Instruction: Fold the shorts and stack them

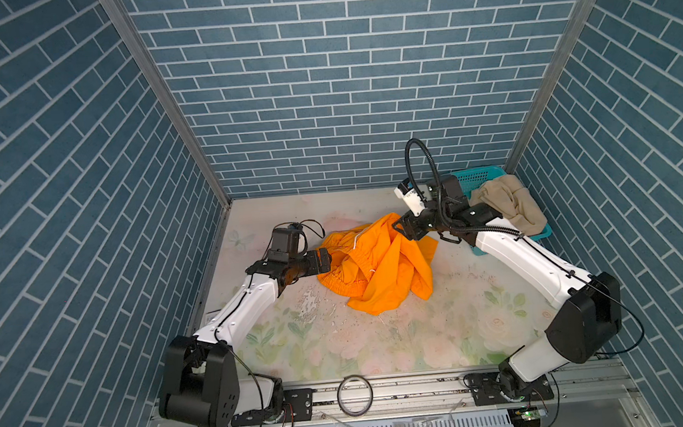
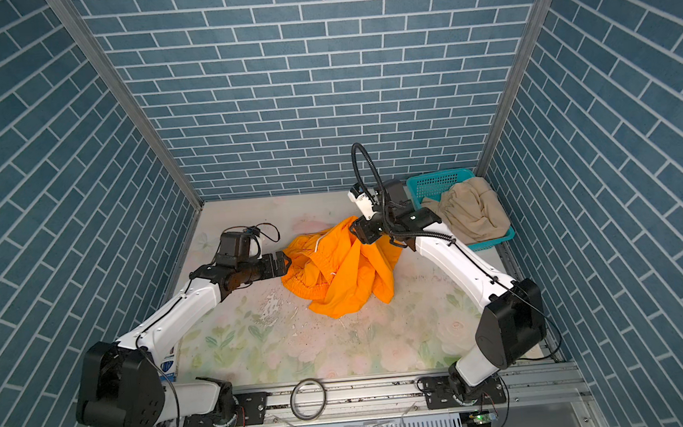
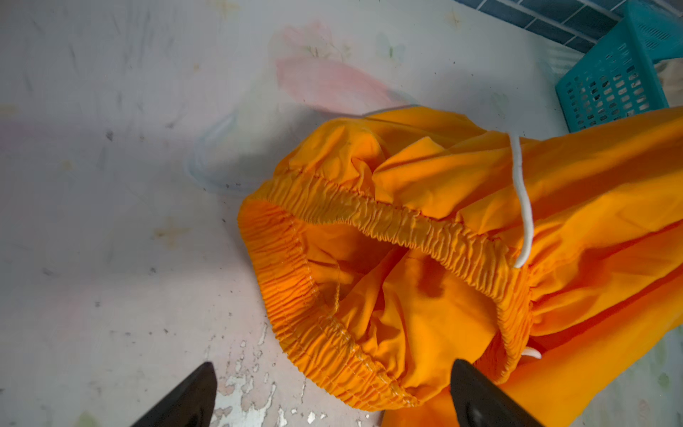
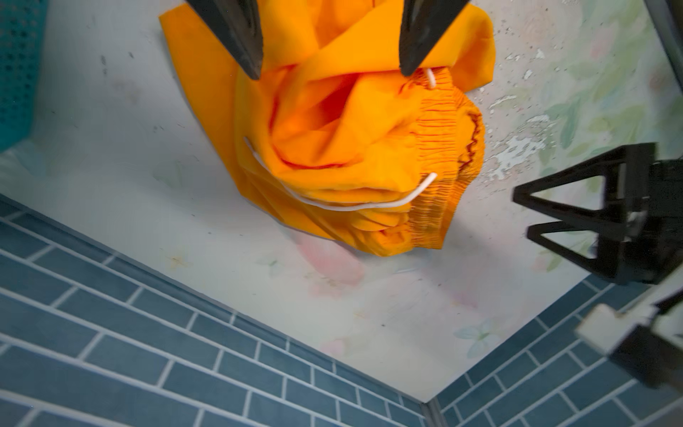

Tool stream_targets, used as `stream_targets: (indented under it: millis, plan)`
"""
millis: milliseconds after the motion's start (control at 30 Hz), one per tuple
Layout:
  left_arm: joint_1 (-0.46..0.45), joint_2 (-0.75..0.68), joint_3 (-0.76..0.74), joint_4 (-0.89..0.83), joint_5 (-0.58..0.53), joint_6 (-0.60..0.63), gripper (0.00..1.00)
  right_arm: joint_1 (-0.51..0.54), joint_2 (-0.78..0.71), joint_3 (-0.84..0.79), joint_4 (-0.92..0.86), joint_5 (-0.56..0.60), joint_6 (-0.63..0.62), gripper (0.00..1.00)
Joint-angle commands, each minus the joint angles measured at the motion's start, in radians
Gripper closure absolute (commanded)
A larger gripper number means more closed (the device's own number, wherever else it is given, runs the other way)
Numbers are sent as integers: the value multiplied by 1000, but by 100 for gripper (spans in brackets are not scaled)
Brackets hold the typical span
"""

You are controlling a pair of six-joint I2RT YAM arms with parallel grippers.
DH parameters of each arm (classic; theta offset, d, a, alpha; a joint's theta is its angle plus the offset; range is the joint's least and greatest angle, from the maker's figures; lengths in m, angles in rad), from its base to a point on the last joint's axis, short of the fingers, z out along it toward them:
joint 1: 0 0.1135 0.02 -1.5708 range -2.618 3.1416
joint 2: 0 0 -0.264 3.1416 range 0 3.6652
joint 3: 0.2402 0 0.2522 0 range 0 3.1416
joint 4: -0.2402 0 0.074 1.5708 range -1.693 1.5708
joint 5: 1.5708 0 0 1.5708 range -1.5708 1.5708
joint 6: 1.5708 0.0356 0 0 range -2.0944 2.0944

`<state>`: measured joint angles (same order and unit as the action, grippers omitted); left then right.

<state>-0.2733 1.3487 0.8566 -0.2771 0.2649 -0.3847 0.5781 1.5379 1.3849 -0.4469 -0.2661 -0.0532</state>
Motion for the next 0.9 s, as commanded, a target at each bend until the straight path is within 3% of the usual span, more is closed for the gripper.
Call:
stream_targets:
  millis: [0, 133, 233, 367, 633, 733, 800, 833, 867]
  plan:
    - [-48, -8, -73, 169, 120, -97, 0, 47, -4, -75, 50, -69, -31, 41]
    - [-143, 20, -121, 298, 136, -165, 0, 69, 7, -155, 62, -5, 34, 40]
    - [-188, 34, -178, 449, 140, -236, 0, 68, 7, -209, 57, 54, 102, 33]
    - [-256, 67, -174, 492, 102, -227, 0, 70, -27, -311, 113, 114, 198, 31]
    - [-315, 216, -117, 536, 97, -229, 0, 64, 4, -436, 317, 50, 362, 33]
    - [-316, 242, -111, 562, 98, -237, 1, 43, 7, -466, 420, -27, 403, 56]
    - [-315, 247, -90, 554, 91, -233, 3, 23, 1, -463, 414, -55, 406, 88]
    - [-316, 247, -82, 547, 89, -229, 5, 14, -7, -460, 393, -56, 400, 99]
    - [-314, 250, -70, 537, 86, -224, 6, -3, -20, -458, 364, -45, 396, 100]
